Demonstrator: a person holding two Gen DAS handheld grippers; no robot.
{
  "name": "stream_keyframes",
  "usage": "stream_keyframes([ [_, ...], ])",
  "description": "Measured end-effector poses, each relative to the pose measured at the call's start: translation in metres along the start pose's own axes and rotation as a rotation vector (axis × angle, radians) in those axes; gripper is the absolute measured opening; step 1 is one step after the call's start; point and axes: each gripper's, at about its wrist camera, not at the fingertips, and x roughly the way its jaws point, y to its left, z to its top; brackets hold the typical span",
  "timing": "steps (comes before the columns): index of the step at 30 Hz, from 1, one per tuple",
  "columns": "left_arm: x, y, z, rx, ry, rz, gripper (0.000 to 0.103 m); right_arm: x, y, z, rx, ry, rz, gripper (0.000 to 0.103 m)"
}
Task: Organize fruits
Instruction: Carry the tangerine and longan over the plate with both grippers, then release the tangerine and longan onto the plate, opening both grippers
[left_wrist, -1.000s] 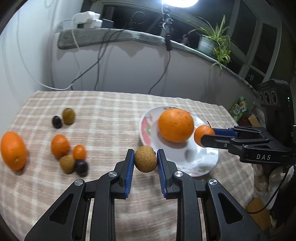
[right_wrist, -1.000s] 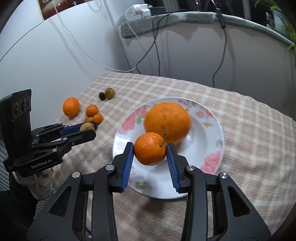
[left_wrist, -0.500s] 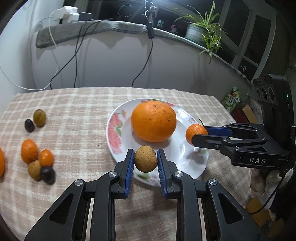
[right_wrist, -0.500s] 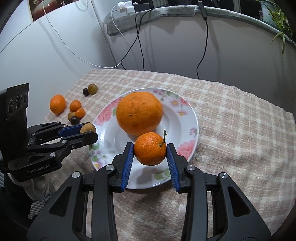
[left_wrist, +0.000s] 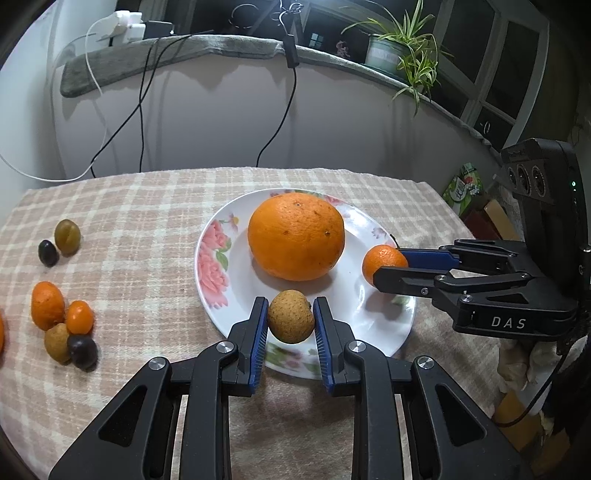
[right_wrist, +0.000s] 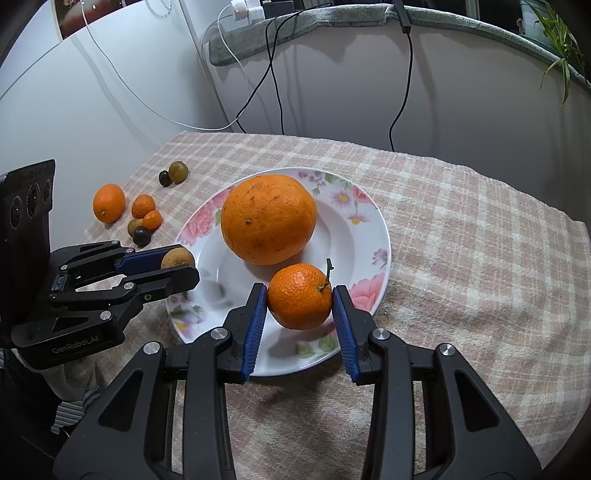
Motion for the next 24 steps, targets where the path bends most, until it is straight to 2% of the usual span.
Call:
stream_keyframes([
  [10,0.002,0.0,0.0,0.006,0.008,0.003,0.024,0.004,0.002,0.002,-0.006,0.007,-0.014,0.039],
  [13,0.001,0.0,0.0,0.004,0.008,0.003,0.035,0.005,-0.001,0.002,0.0,0.014,-0.017,0.04],
  [14,0.001,0.0,0.0,0.006,0.007,0.003,0.038,0.005,-0.001,0.003,0.001,0.013,-0.019,0.046],
  [15,0.0,-0.001,0.0,0.007,0.005,0.006,0.044,0.004,-0.001,0.003,0.002,0.006,-0.021,0.058],
  [17,-0.001,-0.001,0.0,0.009,0.002,0.008,0.045,-0.001,-0.001,0.004,0.002,-0.014,-0.025,0.068],
  [24,-0.004,-0.002,0.0,0.015,-0.002,0.012,0.045,-0.015,0.001,0.009,-0.003,-0.05,-0.022,0.074],
])
